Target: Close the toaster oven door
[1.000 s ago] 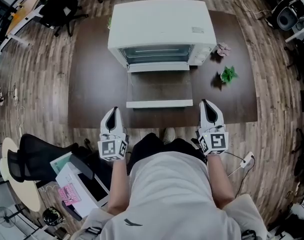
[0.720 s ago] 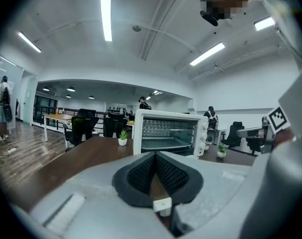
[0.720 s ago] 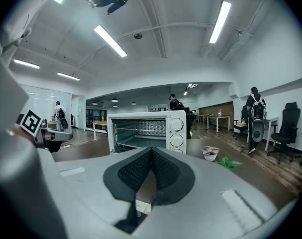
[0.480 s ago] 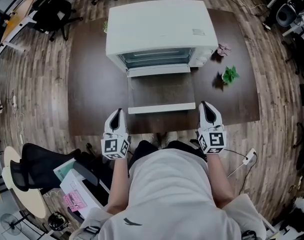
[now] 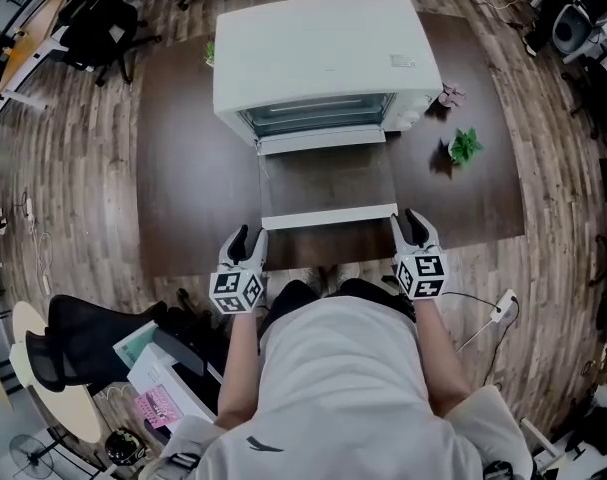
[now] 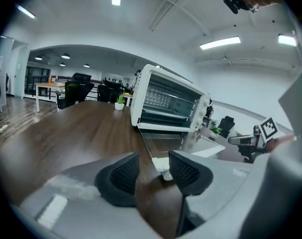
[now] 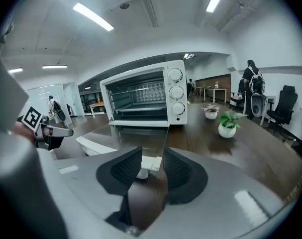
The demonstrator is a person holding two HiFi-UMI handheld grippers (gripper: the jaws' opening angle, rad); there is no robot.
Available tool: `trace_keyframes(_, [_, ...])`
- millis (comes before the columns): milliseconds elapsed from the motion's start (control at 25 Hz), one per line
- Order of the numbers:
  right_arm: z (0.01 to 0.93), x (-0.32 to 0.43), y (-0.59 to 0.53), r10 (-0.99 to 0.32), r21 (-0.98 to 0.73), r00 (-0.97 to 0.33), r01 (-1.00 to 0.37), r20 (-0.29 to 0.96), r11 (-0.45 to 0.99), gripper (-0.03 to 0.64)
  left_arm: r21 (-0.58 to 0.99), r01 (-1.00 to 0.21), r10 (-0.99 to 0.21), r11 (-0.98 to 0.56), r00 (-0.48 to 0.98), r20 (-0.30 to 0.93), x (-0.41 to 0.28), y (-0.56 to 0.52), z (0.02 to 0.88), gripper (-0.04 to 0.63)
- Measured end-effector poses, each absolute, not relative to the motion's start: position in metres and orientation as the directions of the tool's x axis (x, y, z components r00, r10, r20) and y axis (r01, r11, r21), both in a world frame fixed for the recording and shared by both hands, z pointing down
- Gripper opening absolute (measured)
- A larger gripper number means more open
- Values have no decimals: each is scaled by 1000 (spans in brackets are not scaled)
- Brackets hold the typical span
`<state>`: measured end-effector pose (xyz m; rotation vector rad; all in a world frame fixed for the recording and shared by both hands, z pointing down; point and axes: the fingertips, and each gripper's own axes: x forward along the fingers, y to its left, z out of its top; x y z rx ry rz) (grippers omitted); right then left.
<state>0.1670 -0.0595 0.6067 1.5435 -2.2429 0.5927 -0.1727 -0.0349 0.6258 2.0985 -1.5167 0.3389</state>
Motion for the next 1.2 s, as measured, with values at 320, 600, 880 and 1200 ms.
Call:
trace_keyframes(320, [654,157,-52,-682,-175,-370,-924,630,340,172,358,-892,-687,-277,444,575,-151,-25,663,256])
trace_keyframes(600, [673,145,-53,-639,-177,-370,-921,674,347,175,389,-869,-626,-305,491,606,-127,-28,679,256])
trace_keyframes(880, [678,141,-59,-632,-173,-361,-924,685,340,178,385,-861,-617,-332,508,601,-117,-40,680,256])
trace_keyframes(1200, [682,140,-65,-626,-170,-350,-928,697,331,181,360,-861,-603,-359,509,615,-114,-43,682,256])
